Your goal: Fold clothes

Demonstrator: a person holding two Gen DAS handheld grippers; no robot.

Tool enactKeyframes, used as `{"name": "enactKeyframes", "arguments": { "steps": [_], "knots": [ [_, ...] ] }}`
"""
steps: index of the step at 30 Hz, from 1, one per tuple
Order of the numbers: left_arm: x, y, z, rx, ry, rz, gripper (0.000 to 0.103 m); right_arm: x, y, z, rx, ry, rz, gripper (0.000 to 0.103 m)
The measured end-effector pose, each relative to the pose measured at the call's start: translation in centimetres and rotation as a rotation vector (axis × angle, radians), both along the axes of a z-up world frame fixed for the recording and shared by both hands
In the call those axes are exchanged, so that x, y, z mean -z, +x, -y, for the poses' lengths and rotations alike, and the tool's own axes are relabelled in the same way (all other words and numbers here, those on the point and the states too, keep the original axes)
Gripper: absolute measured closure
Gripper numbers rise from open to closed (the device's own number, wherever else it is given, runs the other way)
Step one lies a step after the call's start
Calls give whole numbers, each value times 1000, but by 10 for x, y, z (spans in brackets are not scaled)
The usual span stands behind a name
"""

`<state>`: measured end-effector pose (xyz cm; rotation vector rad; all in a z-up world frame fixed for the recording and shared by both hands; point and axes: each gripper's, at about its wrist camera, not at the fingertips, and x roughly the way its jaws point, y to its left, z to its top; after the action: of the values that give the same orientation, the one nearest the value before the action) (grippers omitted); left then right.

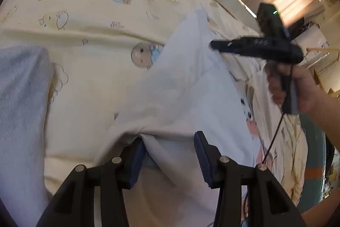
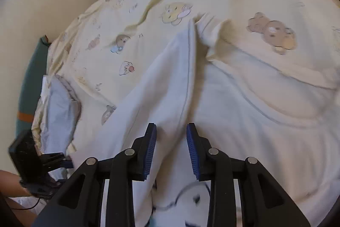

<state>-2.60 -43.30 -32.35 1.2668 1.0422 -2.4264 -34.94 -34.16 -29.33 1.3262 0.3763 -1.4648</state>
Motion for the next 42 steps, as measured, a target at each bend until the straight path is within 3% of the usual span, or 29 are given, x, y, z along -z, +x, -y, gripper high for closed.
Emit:
{"name": "enactKeyframes", "arguments": {
  "steps": [2,5,7,12,16,18,20,22,24,26,28,31,37,41,42],
  "knots": [
    [-5,1,7,-34,9,-47,59,-8,7,11,-39,-35,-59,98],
    [-14,2,12,-50,-29,-115,61,-23,14,29,-89,-81,-137,100],
    [-12,5,20,-77,-35,-115,77,-29,10,44,-93,-75,-163,100],
    [-10,24,48,-200,-26,-143,92,-43,0,95,-109,-73,-193,101],
    [-12,39,65,-254,-41,-122,92,-39,6,148,-145,-9,-211,100],
    [-2,46,74,-301,10,-65,92,-31,11,173,-166,62,-216,95],
    [5,49,78,-332,41,-37,92,-21,19,186,-208,157,-256,92],
    [8,51,75,-338,23,-22,91,-24,21,190,-223,167,-256,90],
    [10,53,74,-345,-3,-7,92,-36,12,190,-194,130,-206,89],
    [11,57,74,-353,-5,4,92,-61,-5,187,-119,18,-115,76],
    [13,56,76,-357,-8,14,92,-89,-18,183,-62,-92,-48,73],
    [10,60,75,-344,-16,15,92,-118,-13,172,-104,-135,-103,69],
    [12,69,78,-342,58,0,82,-94,41,78,-373,-64,-52,69],
    [11,65,72,-318,12,42,81,-50,95,13,-469,-20,47,69],
    [11,65,71,-321,0,55,76,-36,108,1,-478,9,16,69]
  ]
}}
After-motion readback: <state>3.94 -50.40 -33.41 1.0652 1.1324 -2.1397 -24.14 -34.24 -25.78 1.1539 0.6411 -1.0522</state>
